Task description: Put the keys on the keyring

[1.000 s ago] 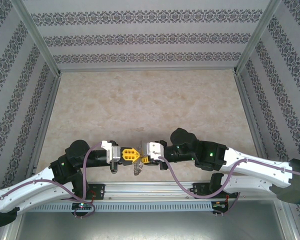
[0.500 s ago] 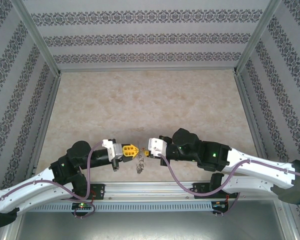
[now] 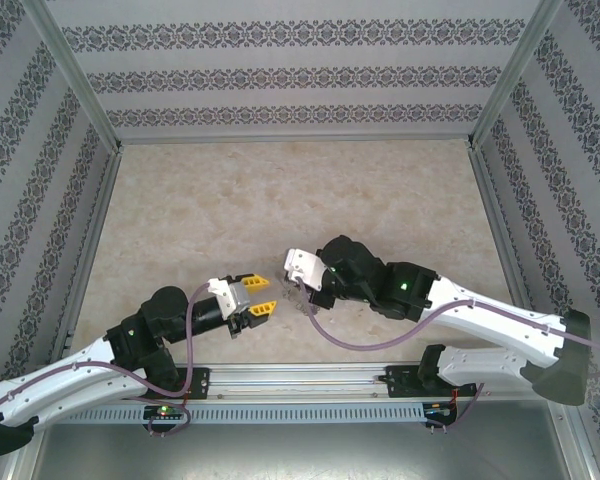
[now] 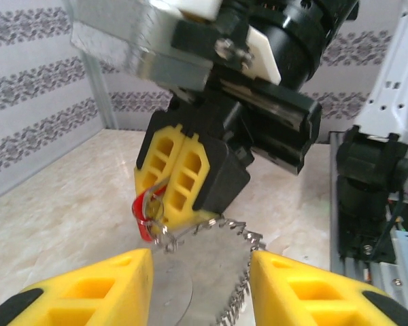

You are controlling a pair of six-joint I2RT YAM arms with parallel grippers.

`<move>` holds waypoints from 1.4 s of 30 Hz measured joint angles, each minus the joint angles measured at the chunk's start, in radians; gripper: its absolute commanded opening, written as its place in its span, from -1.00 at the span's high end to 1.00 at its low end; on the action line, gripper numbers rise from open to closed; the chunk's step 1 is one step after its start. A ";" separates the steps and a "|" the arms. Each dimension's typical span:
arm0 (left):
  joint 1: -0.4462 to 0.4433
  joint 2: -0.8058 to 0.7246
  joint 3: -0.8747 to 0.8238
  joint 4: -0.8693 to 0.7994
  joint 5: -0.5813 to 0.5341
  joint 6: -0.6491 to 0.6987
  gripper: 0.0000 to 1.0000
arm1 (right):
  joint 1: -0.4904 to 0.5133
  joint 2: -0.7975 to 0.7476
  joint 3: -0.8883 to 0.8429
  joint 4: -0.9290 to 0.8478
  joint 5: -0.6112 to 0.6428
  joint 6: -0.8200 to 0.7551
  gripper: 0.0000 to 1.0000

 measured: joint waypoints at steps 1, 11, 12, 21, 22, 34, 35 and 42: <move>0.000 -0.002 -0.006 0.002 -0.015 -0.002 0.15 | -0.016 0.014 0.018 -0.015 0.000 0.003 1.00; 0.000 0.025 -0.076 0.053 -0.121 -0.030 0.11 | -0.179 0.243 0.272 -0.135 -0.004 -0.013 1.00; 0.000 0.027 -0.079 0.055 -0.126 -0.035 0.10 | -0.203 0.281 0.307 -0.147 -0.006 -0.016 1.00; 0.000 0.019 -0.085 0.082 -0.137 -0.073 -0.17 | -0.407 0.533 0.572 -0.193 -0.092 -0.008 1.00; 0.000 0.018 -0.085 0.084 -0.137 -0.074 -0.19 | -0.426 0.550 0.585 -0.188 -0.098 -0.005 1.00; 0.000 0.017 -0.096 0.133 -0.121 -0.069 -0.50 | -0.553 0.601 0.365 -0.047 -0.126 0.145 1.00; 0.000 0.014 -0.096 0.133 -0.113 -0.066 -0.51 | -0.553 0.591 0.320 -0.033 -0.127 0.159 1.00; 0.000 0.011 -0.096 0.148 -0.097 -0.047 -0.52 | -0.535 0.439 -0.027 0.103 -0.126 0.286 1.00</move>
